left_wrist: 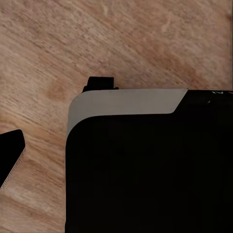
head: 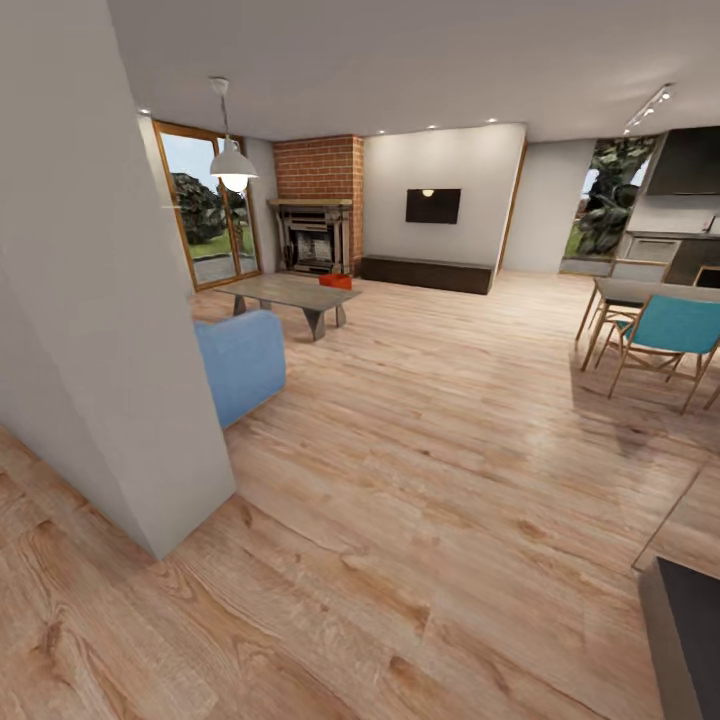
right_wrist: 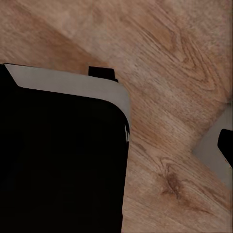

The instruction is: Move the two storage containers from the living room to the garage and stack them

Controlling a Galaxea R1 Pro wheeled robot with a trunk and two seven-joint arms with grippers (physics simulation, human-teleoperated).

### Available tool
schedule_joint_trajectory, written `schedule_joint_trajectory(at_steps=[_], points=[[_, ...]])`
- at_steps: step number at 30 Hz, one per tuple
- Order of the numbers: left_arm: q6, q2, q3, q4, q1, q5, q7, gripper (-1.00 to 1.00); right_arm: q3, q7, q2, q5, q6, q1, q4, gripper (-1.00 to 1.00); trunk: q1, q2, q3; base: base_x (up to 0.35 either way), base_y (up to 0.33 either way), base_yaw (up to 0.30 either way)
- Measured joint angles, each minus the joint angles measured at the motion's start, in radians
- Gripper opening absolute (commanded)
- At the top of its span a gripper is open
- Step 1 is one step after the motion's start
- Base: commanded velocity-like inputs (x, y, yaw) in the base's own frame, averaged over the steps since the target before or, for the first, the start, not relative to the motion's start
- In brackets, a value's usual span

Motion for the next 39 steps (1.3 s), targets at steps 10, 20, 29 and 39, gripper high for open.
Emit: schedule_joint_trajectory(at_steps=[10, 20, 29, 39], points=[[-0.001, 0.0, 0.0, 0.0, 0.0, 0.0, 0.0, 1.0, 0.001, 0.0, -0.001, 0.01, 0.001, 0.0, 0.0, 1.0, 0.0, 0.0, 0.0, 0.322, 0.0, 0.0], [0.0, 0.0, 0.0, 0.0, 0.0, 0.0, 0.0, 1.0, 0.003, 0.0, 0.0, 0.013, 0.0, 0.0, 0.0, 1.0, 0.0, 0.0, 0.0, 0.322, 0.0, -0.068], [-0.001, 0.0, 0.0, 0.0, 0.0, 0.0, 0.0, 1.0, 0.002, 0.0, 0.001, 0.013, 0.0, 0.0, 0.0, 1.0, 0.0, 0.0, 0.0, 0.322, 0.0, -0.217], [-0.001, 0.0, 0.0, 0.0, 0.0, 0.0, 0.0, 1.0, 0.002, 0.0, 0.0, 0.012, -0.001, 0.0, 0.0, 1.0, 0.0, 0.0, 0.0, 0.322, 0.0, -0.193]])
